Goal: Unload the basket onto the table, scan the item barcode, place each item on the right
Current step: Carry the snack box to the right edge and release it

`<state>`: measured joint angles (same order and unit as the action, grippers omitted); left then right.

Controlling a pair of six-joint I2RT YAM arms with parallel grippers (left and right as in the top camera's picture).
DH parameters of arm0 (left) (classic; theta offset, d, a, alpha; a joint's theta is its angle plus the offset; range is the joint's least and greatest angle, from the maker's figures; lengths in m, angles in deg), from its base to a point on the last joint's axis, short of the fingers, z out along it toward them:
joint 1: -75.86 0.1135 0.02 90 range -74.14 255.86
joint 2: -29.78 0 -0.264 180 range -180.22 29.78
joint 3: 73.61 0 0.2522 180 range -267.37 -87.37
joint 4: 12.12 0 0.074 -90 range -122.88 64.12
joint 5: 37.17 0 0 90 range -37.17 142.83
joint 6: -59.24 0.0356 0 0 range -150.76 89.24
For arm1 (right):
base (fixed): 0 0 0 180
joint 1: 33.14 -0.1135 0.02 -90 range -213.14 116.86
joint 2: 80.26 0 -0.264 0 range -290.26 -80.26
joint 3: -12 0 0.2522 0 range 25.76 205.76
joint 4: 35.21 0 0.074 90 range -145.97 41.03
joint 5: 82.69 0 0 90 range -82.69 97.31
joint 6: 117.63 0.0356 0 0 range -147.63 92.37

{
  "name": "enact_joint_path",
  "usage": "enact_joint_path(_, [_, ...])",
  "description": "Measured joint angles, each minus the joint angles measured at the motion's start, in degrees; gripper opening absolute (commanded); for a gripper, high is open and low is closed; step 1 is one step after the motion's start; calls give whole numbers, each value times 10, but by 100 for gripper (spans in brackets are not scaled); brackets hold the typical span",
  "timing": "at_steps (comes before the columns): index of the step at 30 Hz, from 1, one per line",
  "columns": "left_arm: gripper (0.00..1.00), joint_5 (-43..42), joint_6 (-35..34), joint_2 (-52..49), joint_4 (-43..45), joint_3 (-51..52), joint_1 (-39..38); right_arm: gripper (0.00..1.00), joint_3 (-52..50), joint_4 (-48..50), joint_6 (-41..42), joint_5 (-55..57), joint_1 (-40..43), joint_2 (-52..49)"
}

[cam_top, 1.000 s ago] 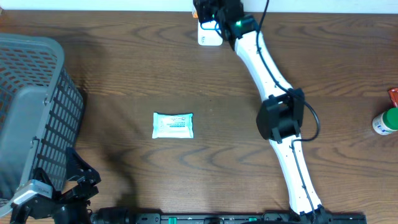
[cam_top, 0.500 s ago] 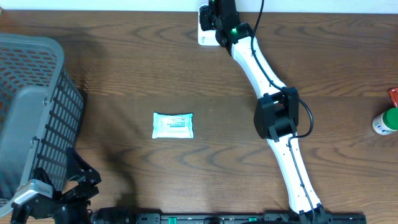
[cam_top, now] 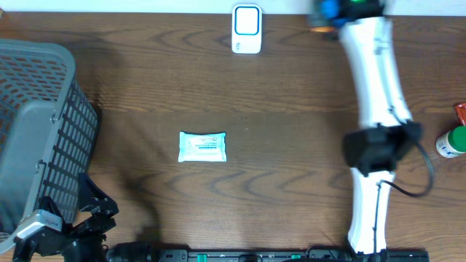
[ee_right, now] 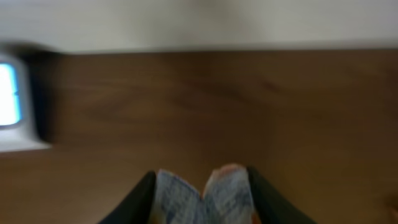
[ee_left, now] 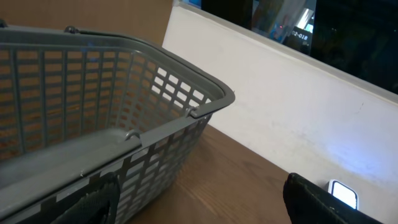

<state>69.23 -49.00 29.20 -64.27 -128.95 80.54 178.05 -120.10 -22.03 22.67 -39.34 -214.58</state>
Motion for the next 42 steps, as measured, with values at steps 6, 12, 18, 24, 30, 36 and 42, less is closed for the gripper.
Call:
enact_joint_path(6, [84,0,0,0,0,0,0,27,-9,-88,2,32,131,-6])
enact_joint_path(12, [84,0,0,0,0,0,0,31,-71,-75,12,20,227,-57])
enact_joint_path(18, [85,0,0,0,0,0,0,32,-178,-15,14,7,292,-84])
enact_joint_path(24, [84,0,0,0,0,0,0,76,-248,10,16,2,336,-95])
enact_joint_path(30, [85,0,0,0,0,0,0,99,-229,-9,16,-16,345,-91])
enact_joint_path(36, [84,0,0,0,0,0,0,99,-163,-12,18,-120,318,-40])
enact_joint_path(42, [84,0,0,0,0,0,0,99,-129,9,34,-327,222,59])
